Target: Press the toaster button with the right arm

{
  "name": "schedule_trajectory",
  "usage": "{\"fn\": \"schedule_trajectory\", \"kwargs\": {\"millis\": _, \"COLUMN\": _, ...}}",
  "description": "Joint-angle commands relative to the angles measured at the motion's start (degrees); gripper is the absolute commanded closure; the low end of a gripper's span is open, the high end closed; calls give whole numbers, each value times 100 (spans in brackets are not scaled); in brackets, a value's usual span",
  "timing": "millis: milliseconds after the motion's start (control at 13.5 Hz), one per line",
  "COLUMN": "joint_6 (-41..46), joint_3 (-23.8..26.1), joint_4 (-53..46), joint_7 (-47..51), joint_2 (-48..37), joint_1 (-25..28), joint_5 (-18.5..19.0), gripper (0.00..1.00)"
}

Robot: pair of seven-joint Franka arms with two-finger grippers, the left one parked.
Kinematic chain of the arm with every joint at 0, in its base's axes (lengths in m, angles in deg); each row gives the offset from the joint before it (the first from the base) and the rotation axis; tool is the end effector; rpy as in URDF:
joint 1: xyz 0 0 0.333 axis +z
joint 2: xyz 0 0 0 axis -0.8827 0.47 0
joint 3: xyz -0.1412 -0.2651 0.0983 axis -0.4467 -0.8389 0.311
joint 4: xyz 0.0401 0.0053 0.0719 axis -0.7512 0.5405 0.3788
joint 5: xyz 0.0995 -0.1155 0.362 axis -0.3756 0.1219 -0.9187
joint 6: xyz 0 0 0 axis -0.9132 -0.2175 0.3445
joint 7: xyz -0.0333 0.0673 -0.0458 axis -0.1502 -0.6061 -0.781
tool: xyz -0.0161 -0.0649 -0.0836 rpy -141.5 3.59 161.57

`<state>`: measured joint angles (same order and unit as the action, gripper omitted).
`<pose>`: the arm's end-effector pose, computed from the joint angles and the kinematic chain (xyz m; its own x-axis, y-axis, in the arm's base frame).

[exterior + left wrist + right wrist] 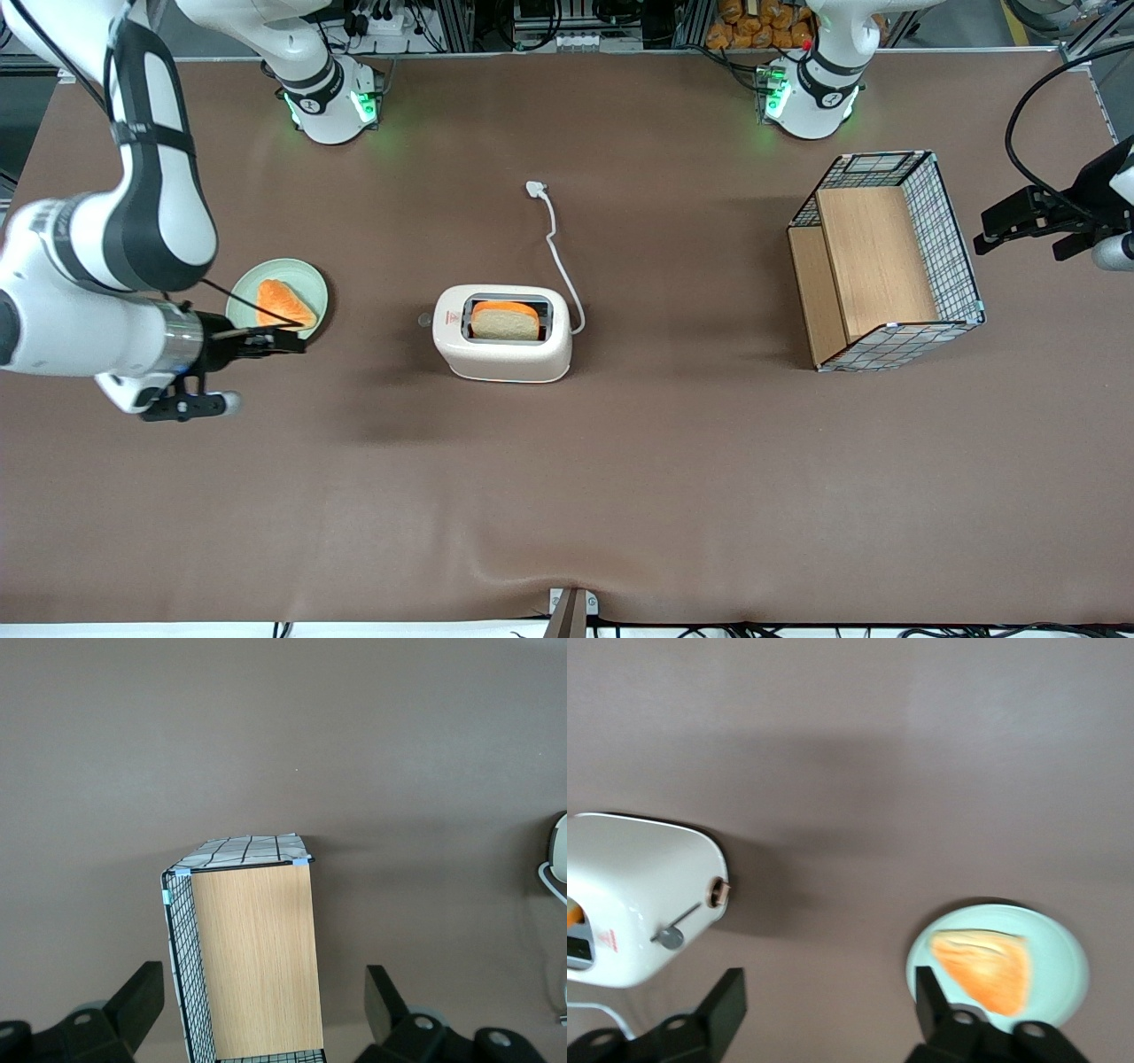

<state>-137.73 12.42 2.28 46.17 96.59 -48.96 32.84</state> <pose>0.6604 0.0665 0.4528 0.9761 0.1045 -0.1907 0.0758 -0.9855 -0.1520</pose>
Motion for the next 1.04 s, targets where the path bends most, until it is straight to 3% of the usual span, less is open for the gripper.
{"fn": "schedule_trajectory", "kwargs": {"millis": 0, "joint_6": 637, "joint_3": 35, "joint_4": -853, "joint_7": 73, "joint_2": 113, "joint_1": -235, "joint_5": 279, "gripper": 0}}
{"fn": "schedule_trajectory", "kwargs": {"millis": 519, "joint_6": 1174, "joint_3": 297, "joint_4": -1347, "joint_7": 55, "joint_2": -509, "joint_1": -851, "joint_5": 262, "gripper": 0}}
{"fn": "schedule_trajectory", "kwargs": {"millis": 667, "joint_6": 1376, "joint_3": 736, "joint_4": -1347, "joint_7": -338, "joint_2": -799, "joint_1": -1158, "joint_5": 611, "gripper": 0}}
{"fn": "schedule_trajectory", "kwargs": {"millis": 963, "joint_6": 1422, "joint_3": 826, "joint_4": -216, "joint_7": 229, "joint_2": -2046, "joint_1": -1134, "joint_5": 648, "gripper": 0}}
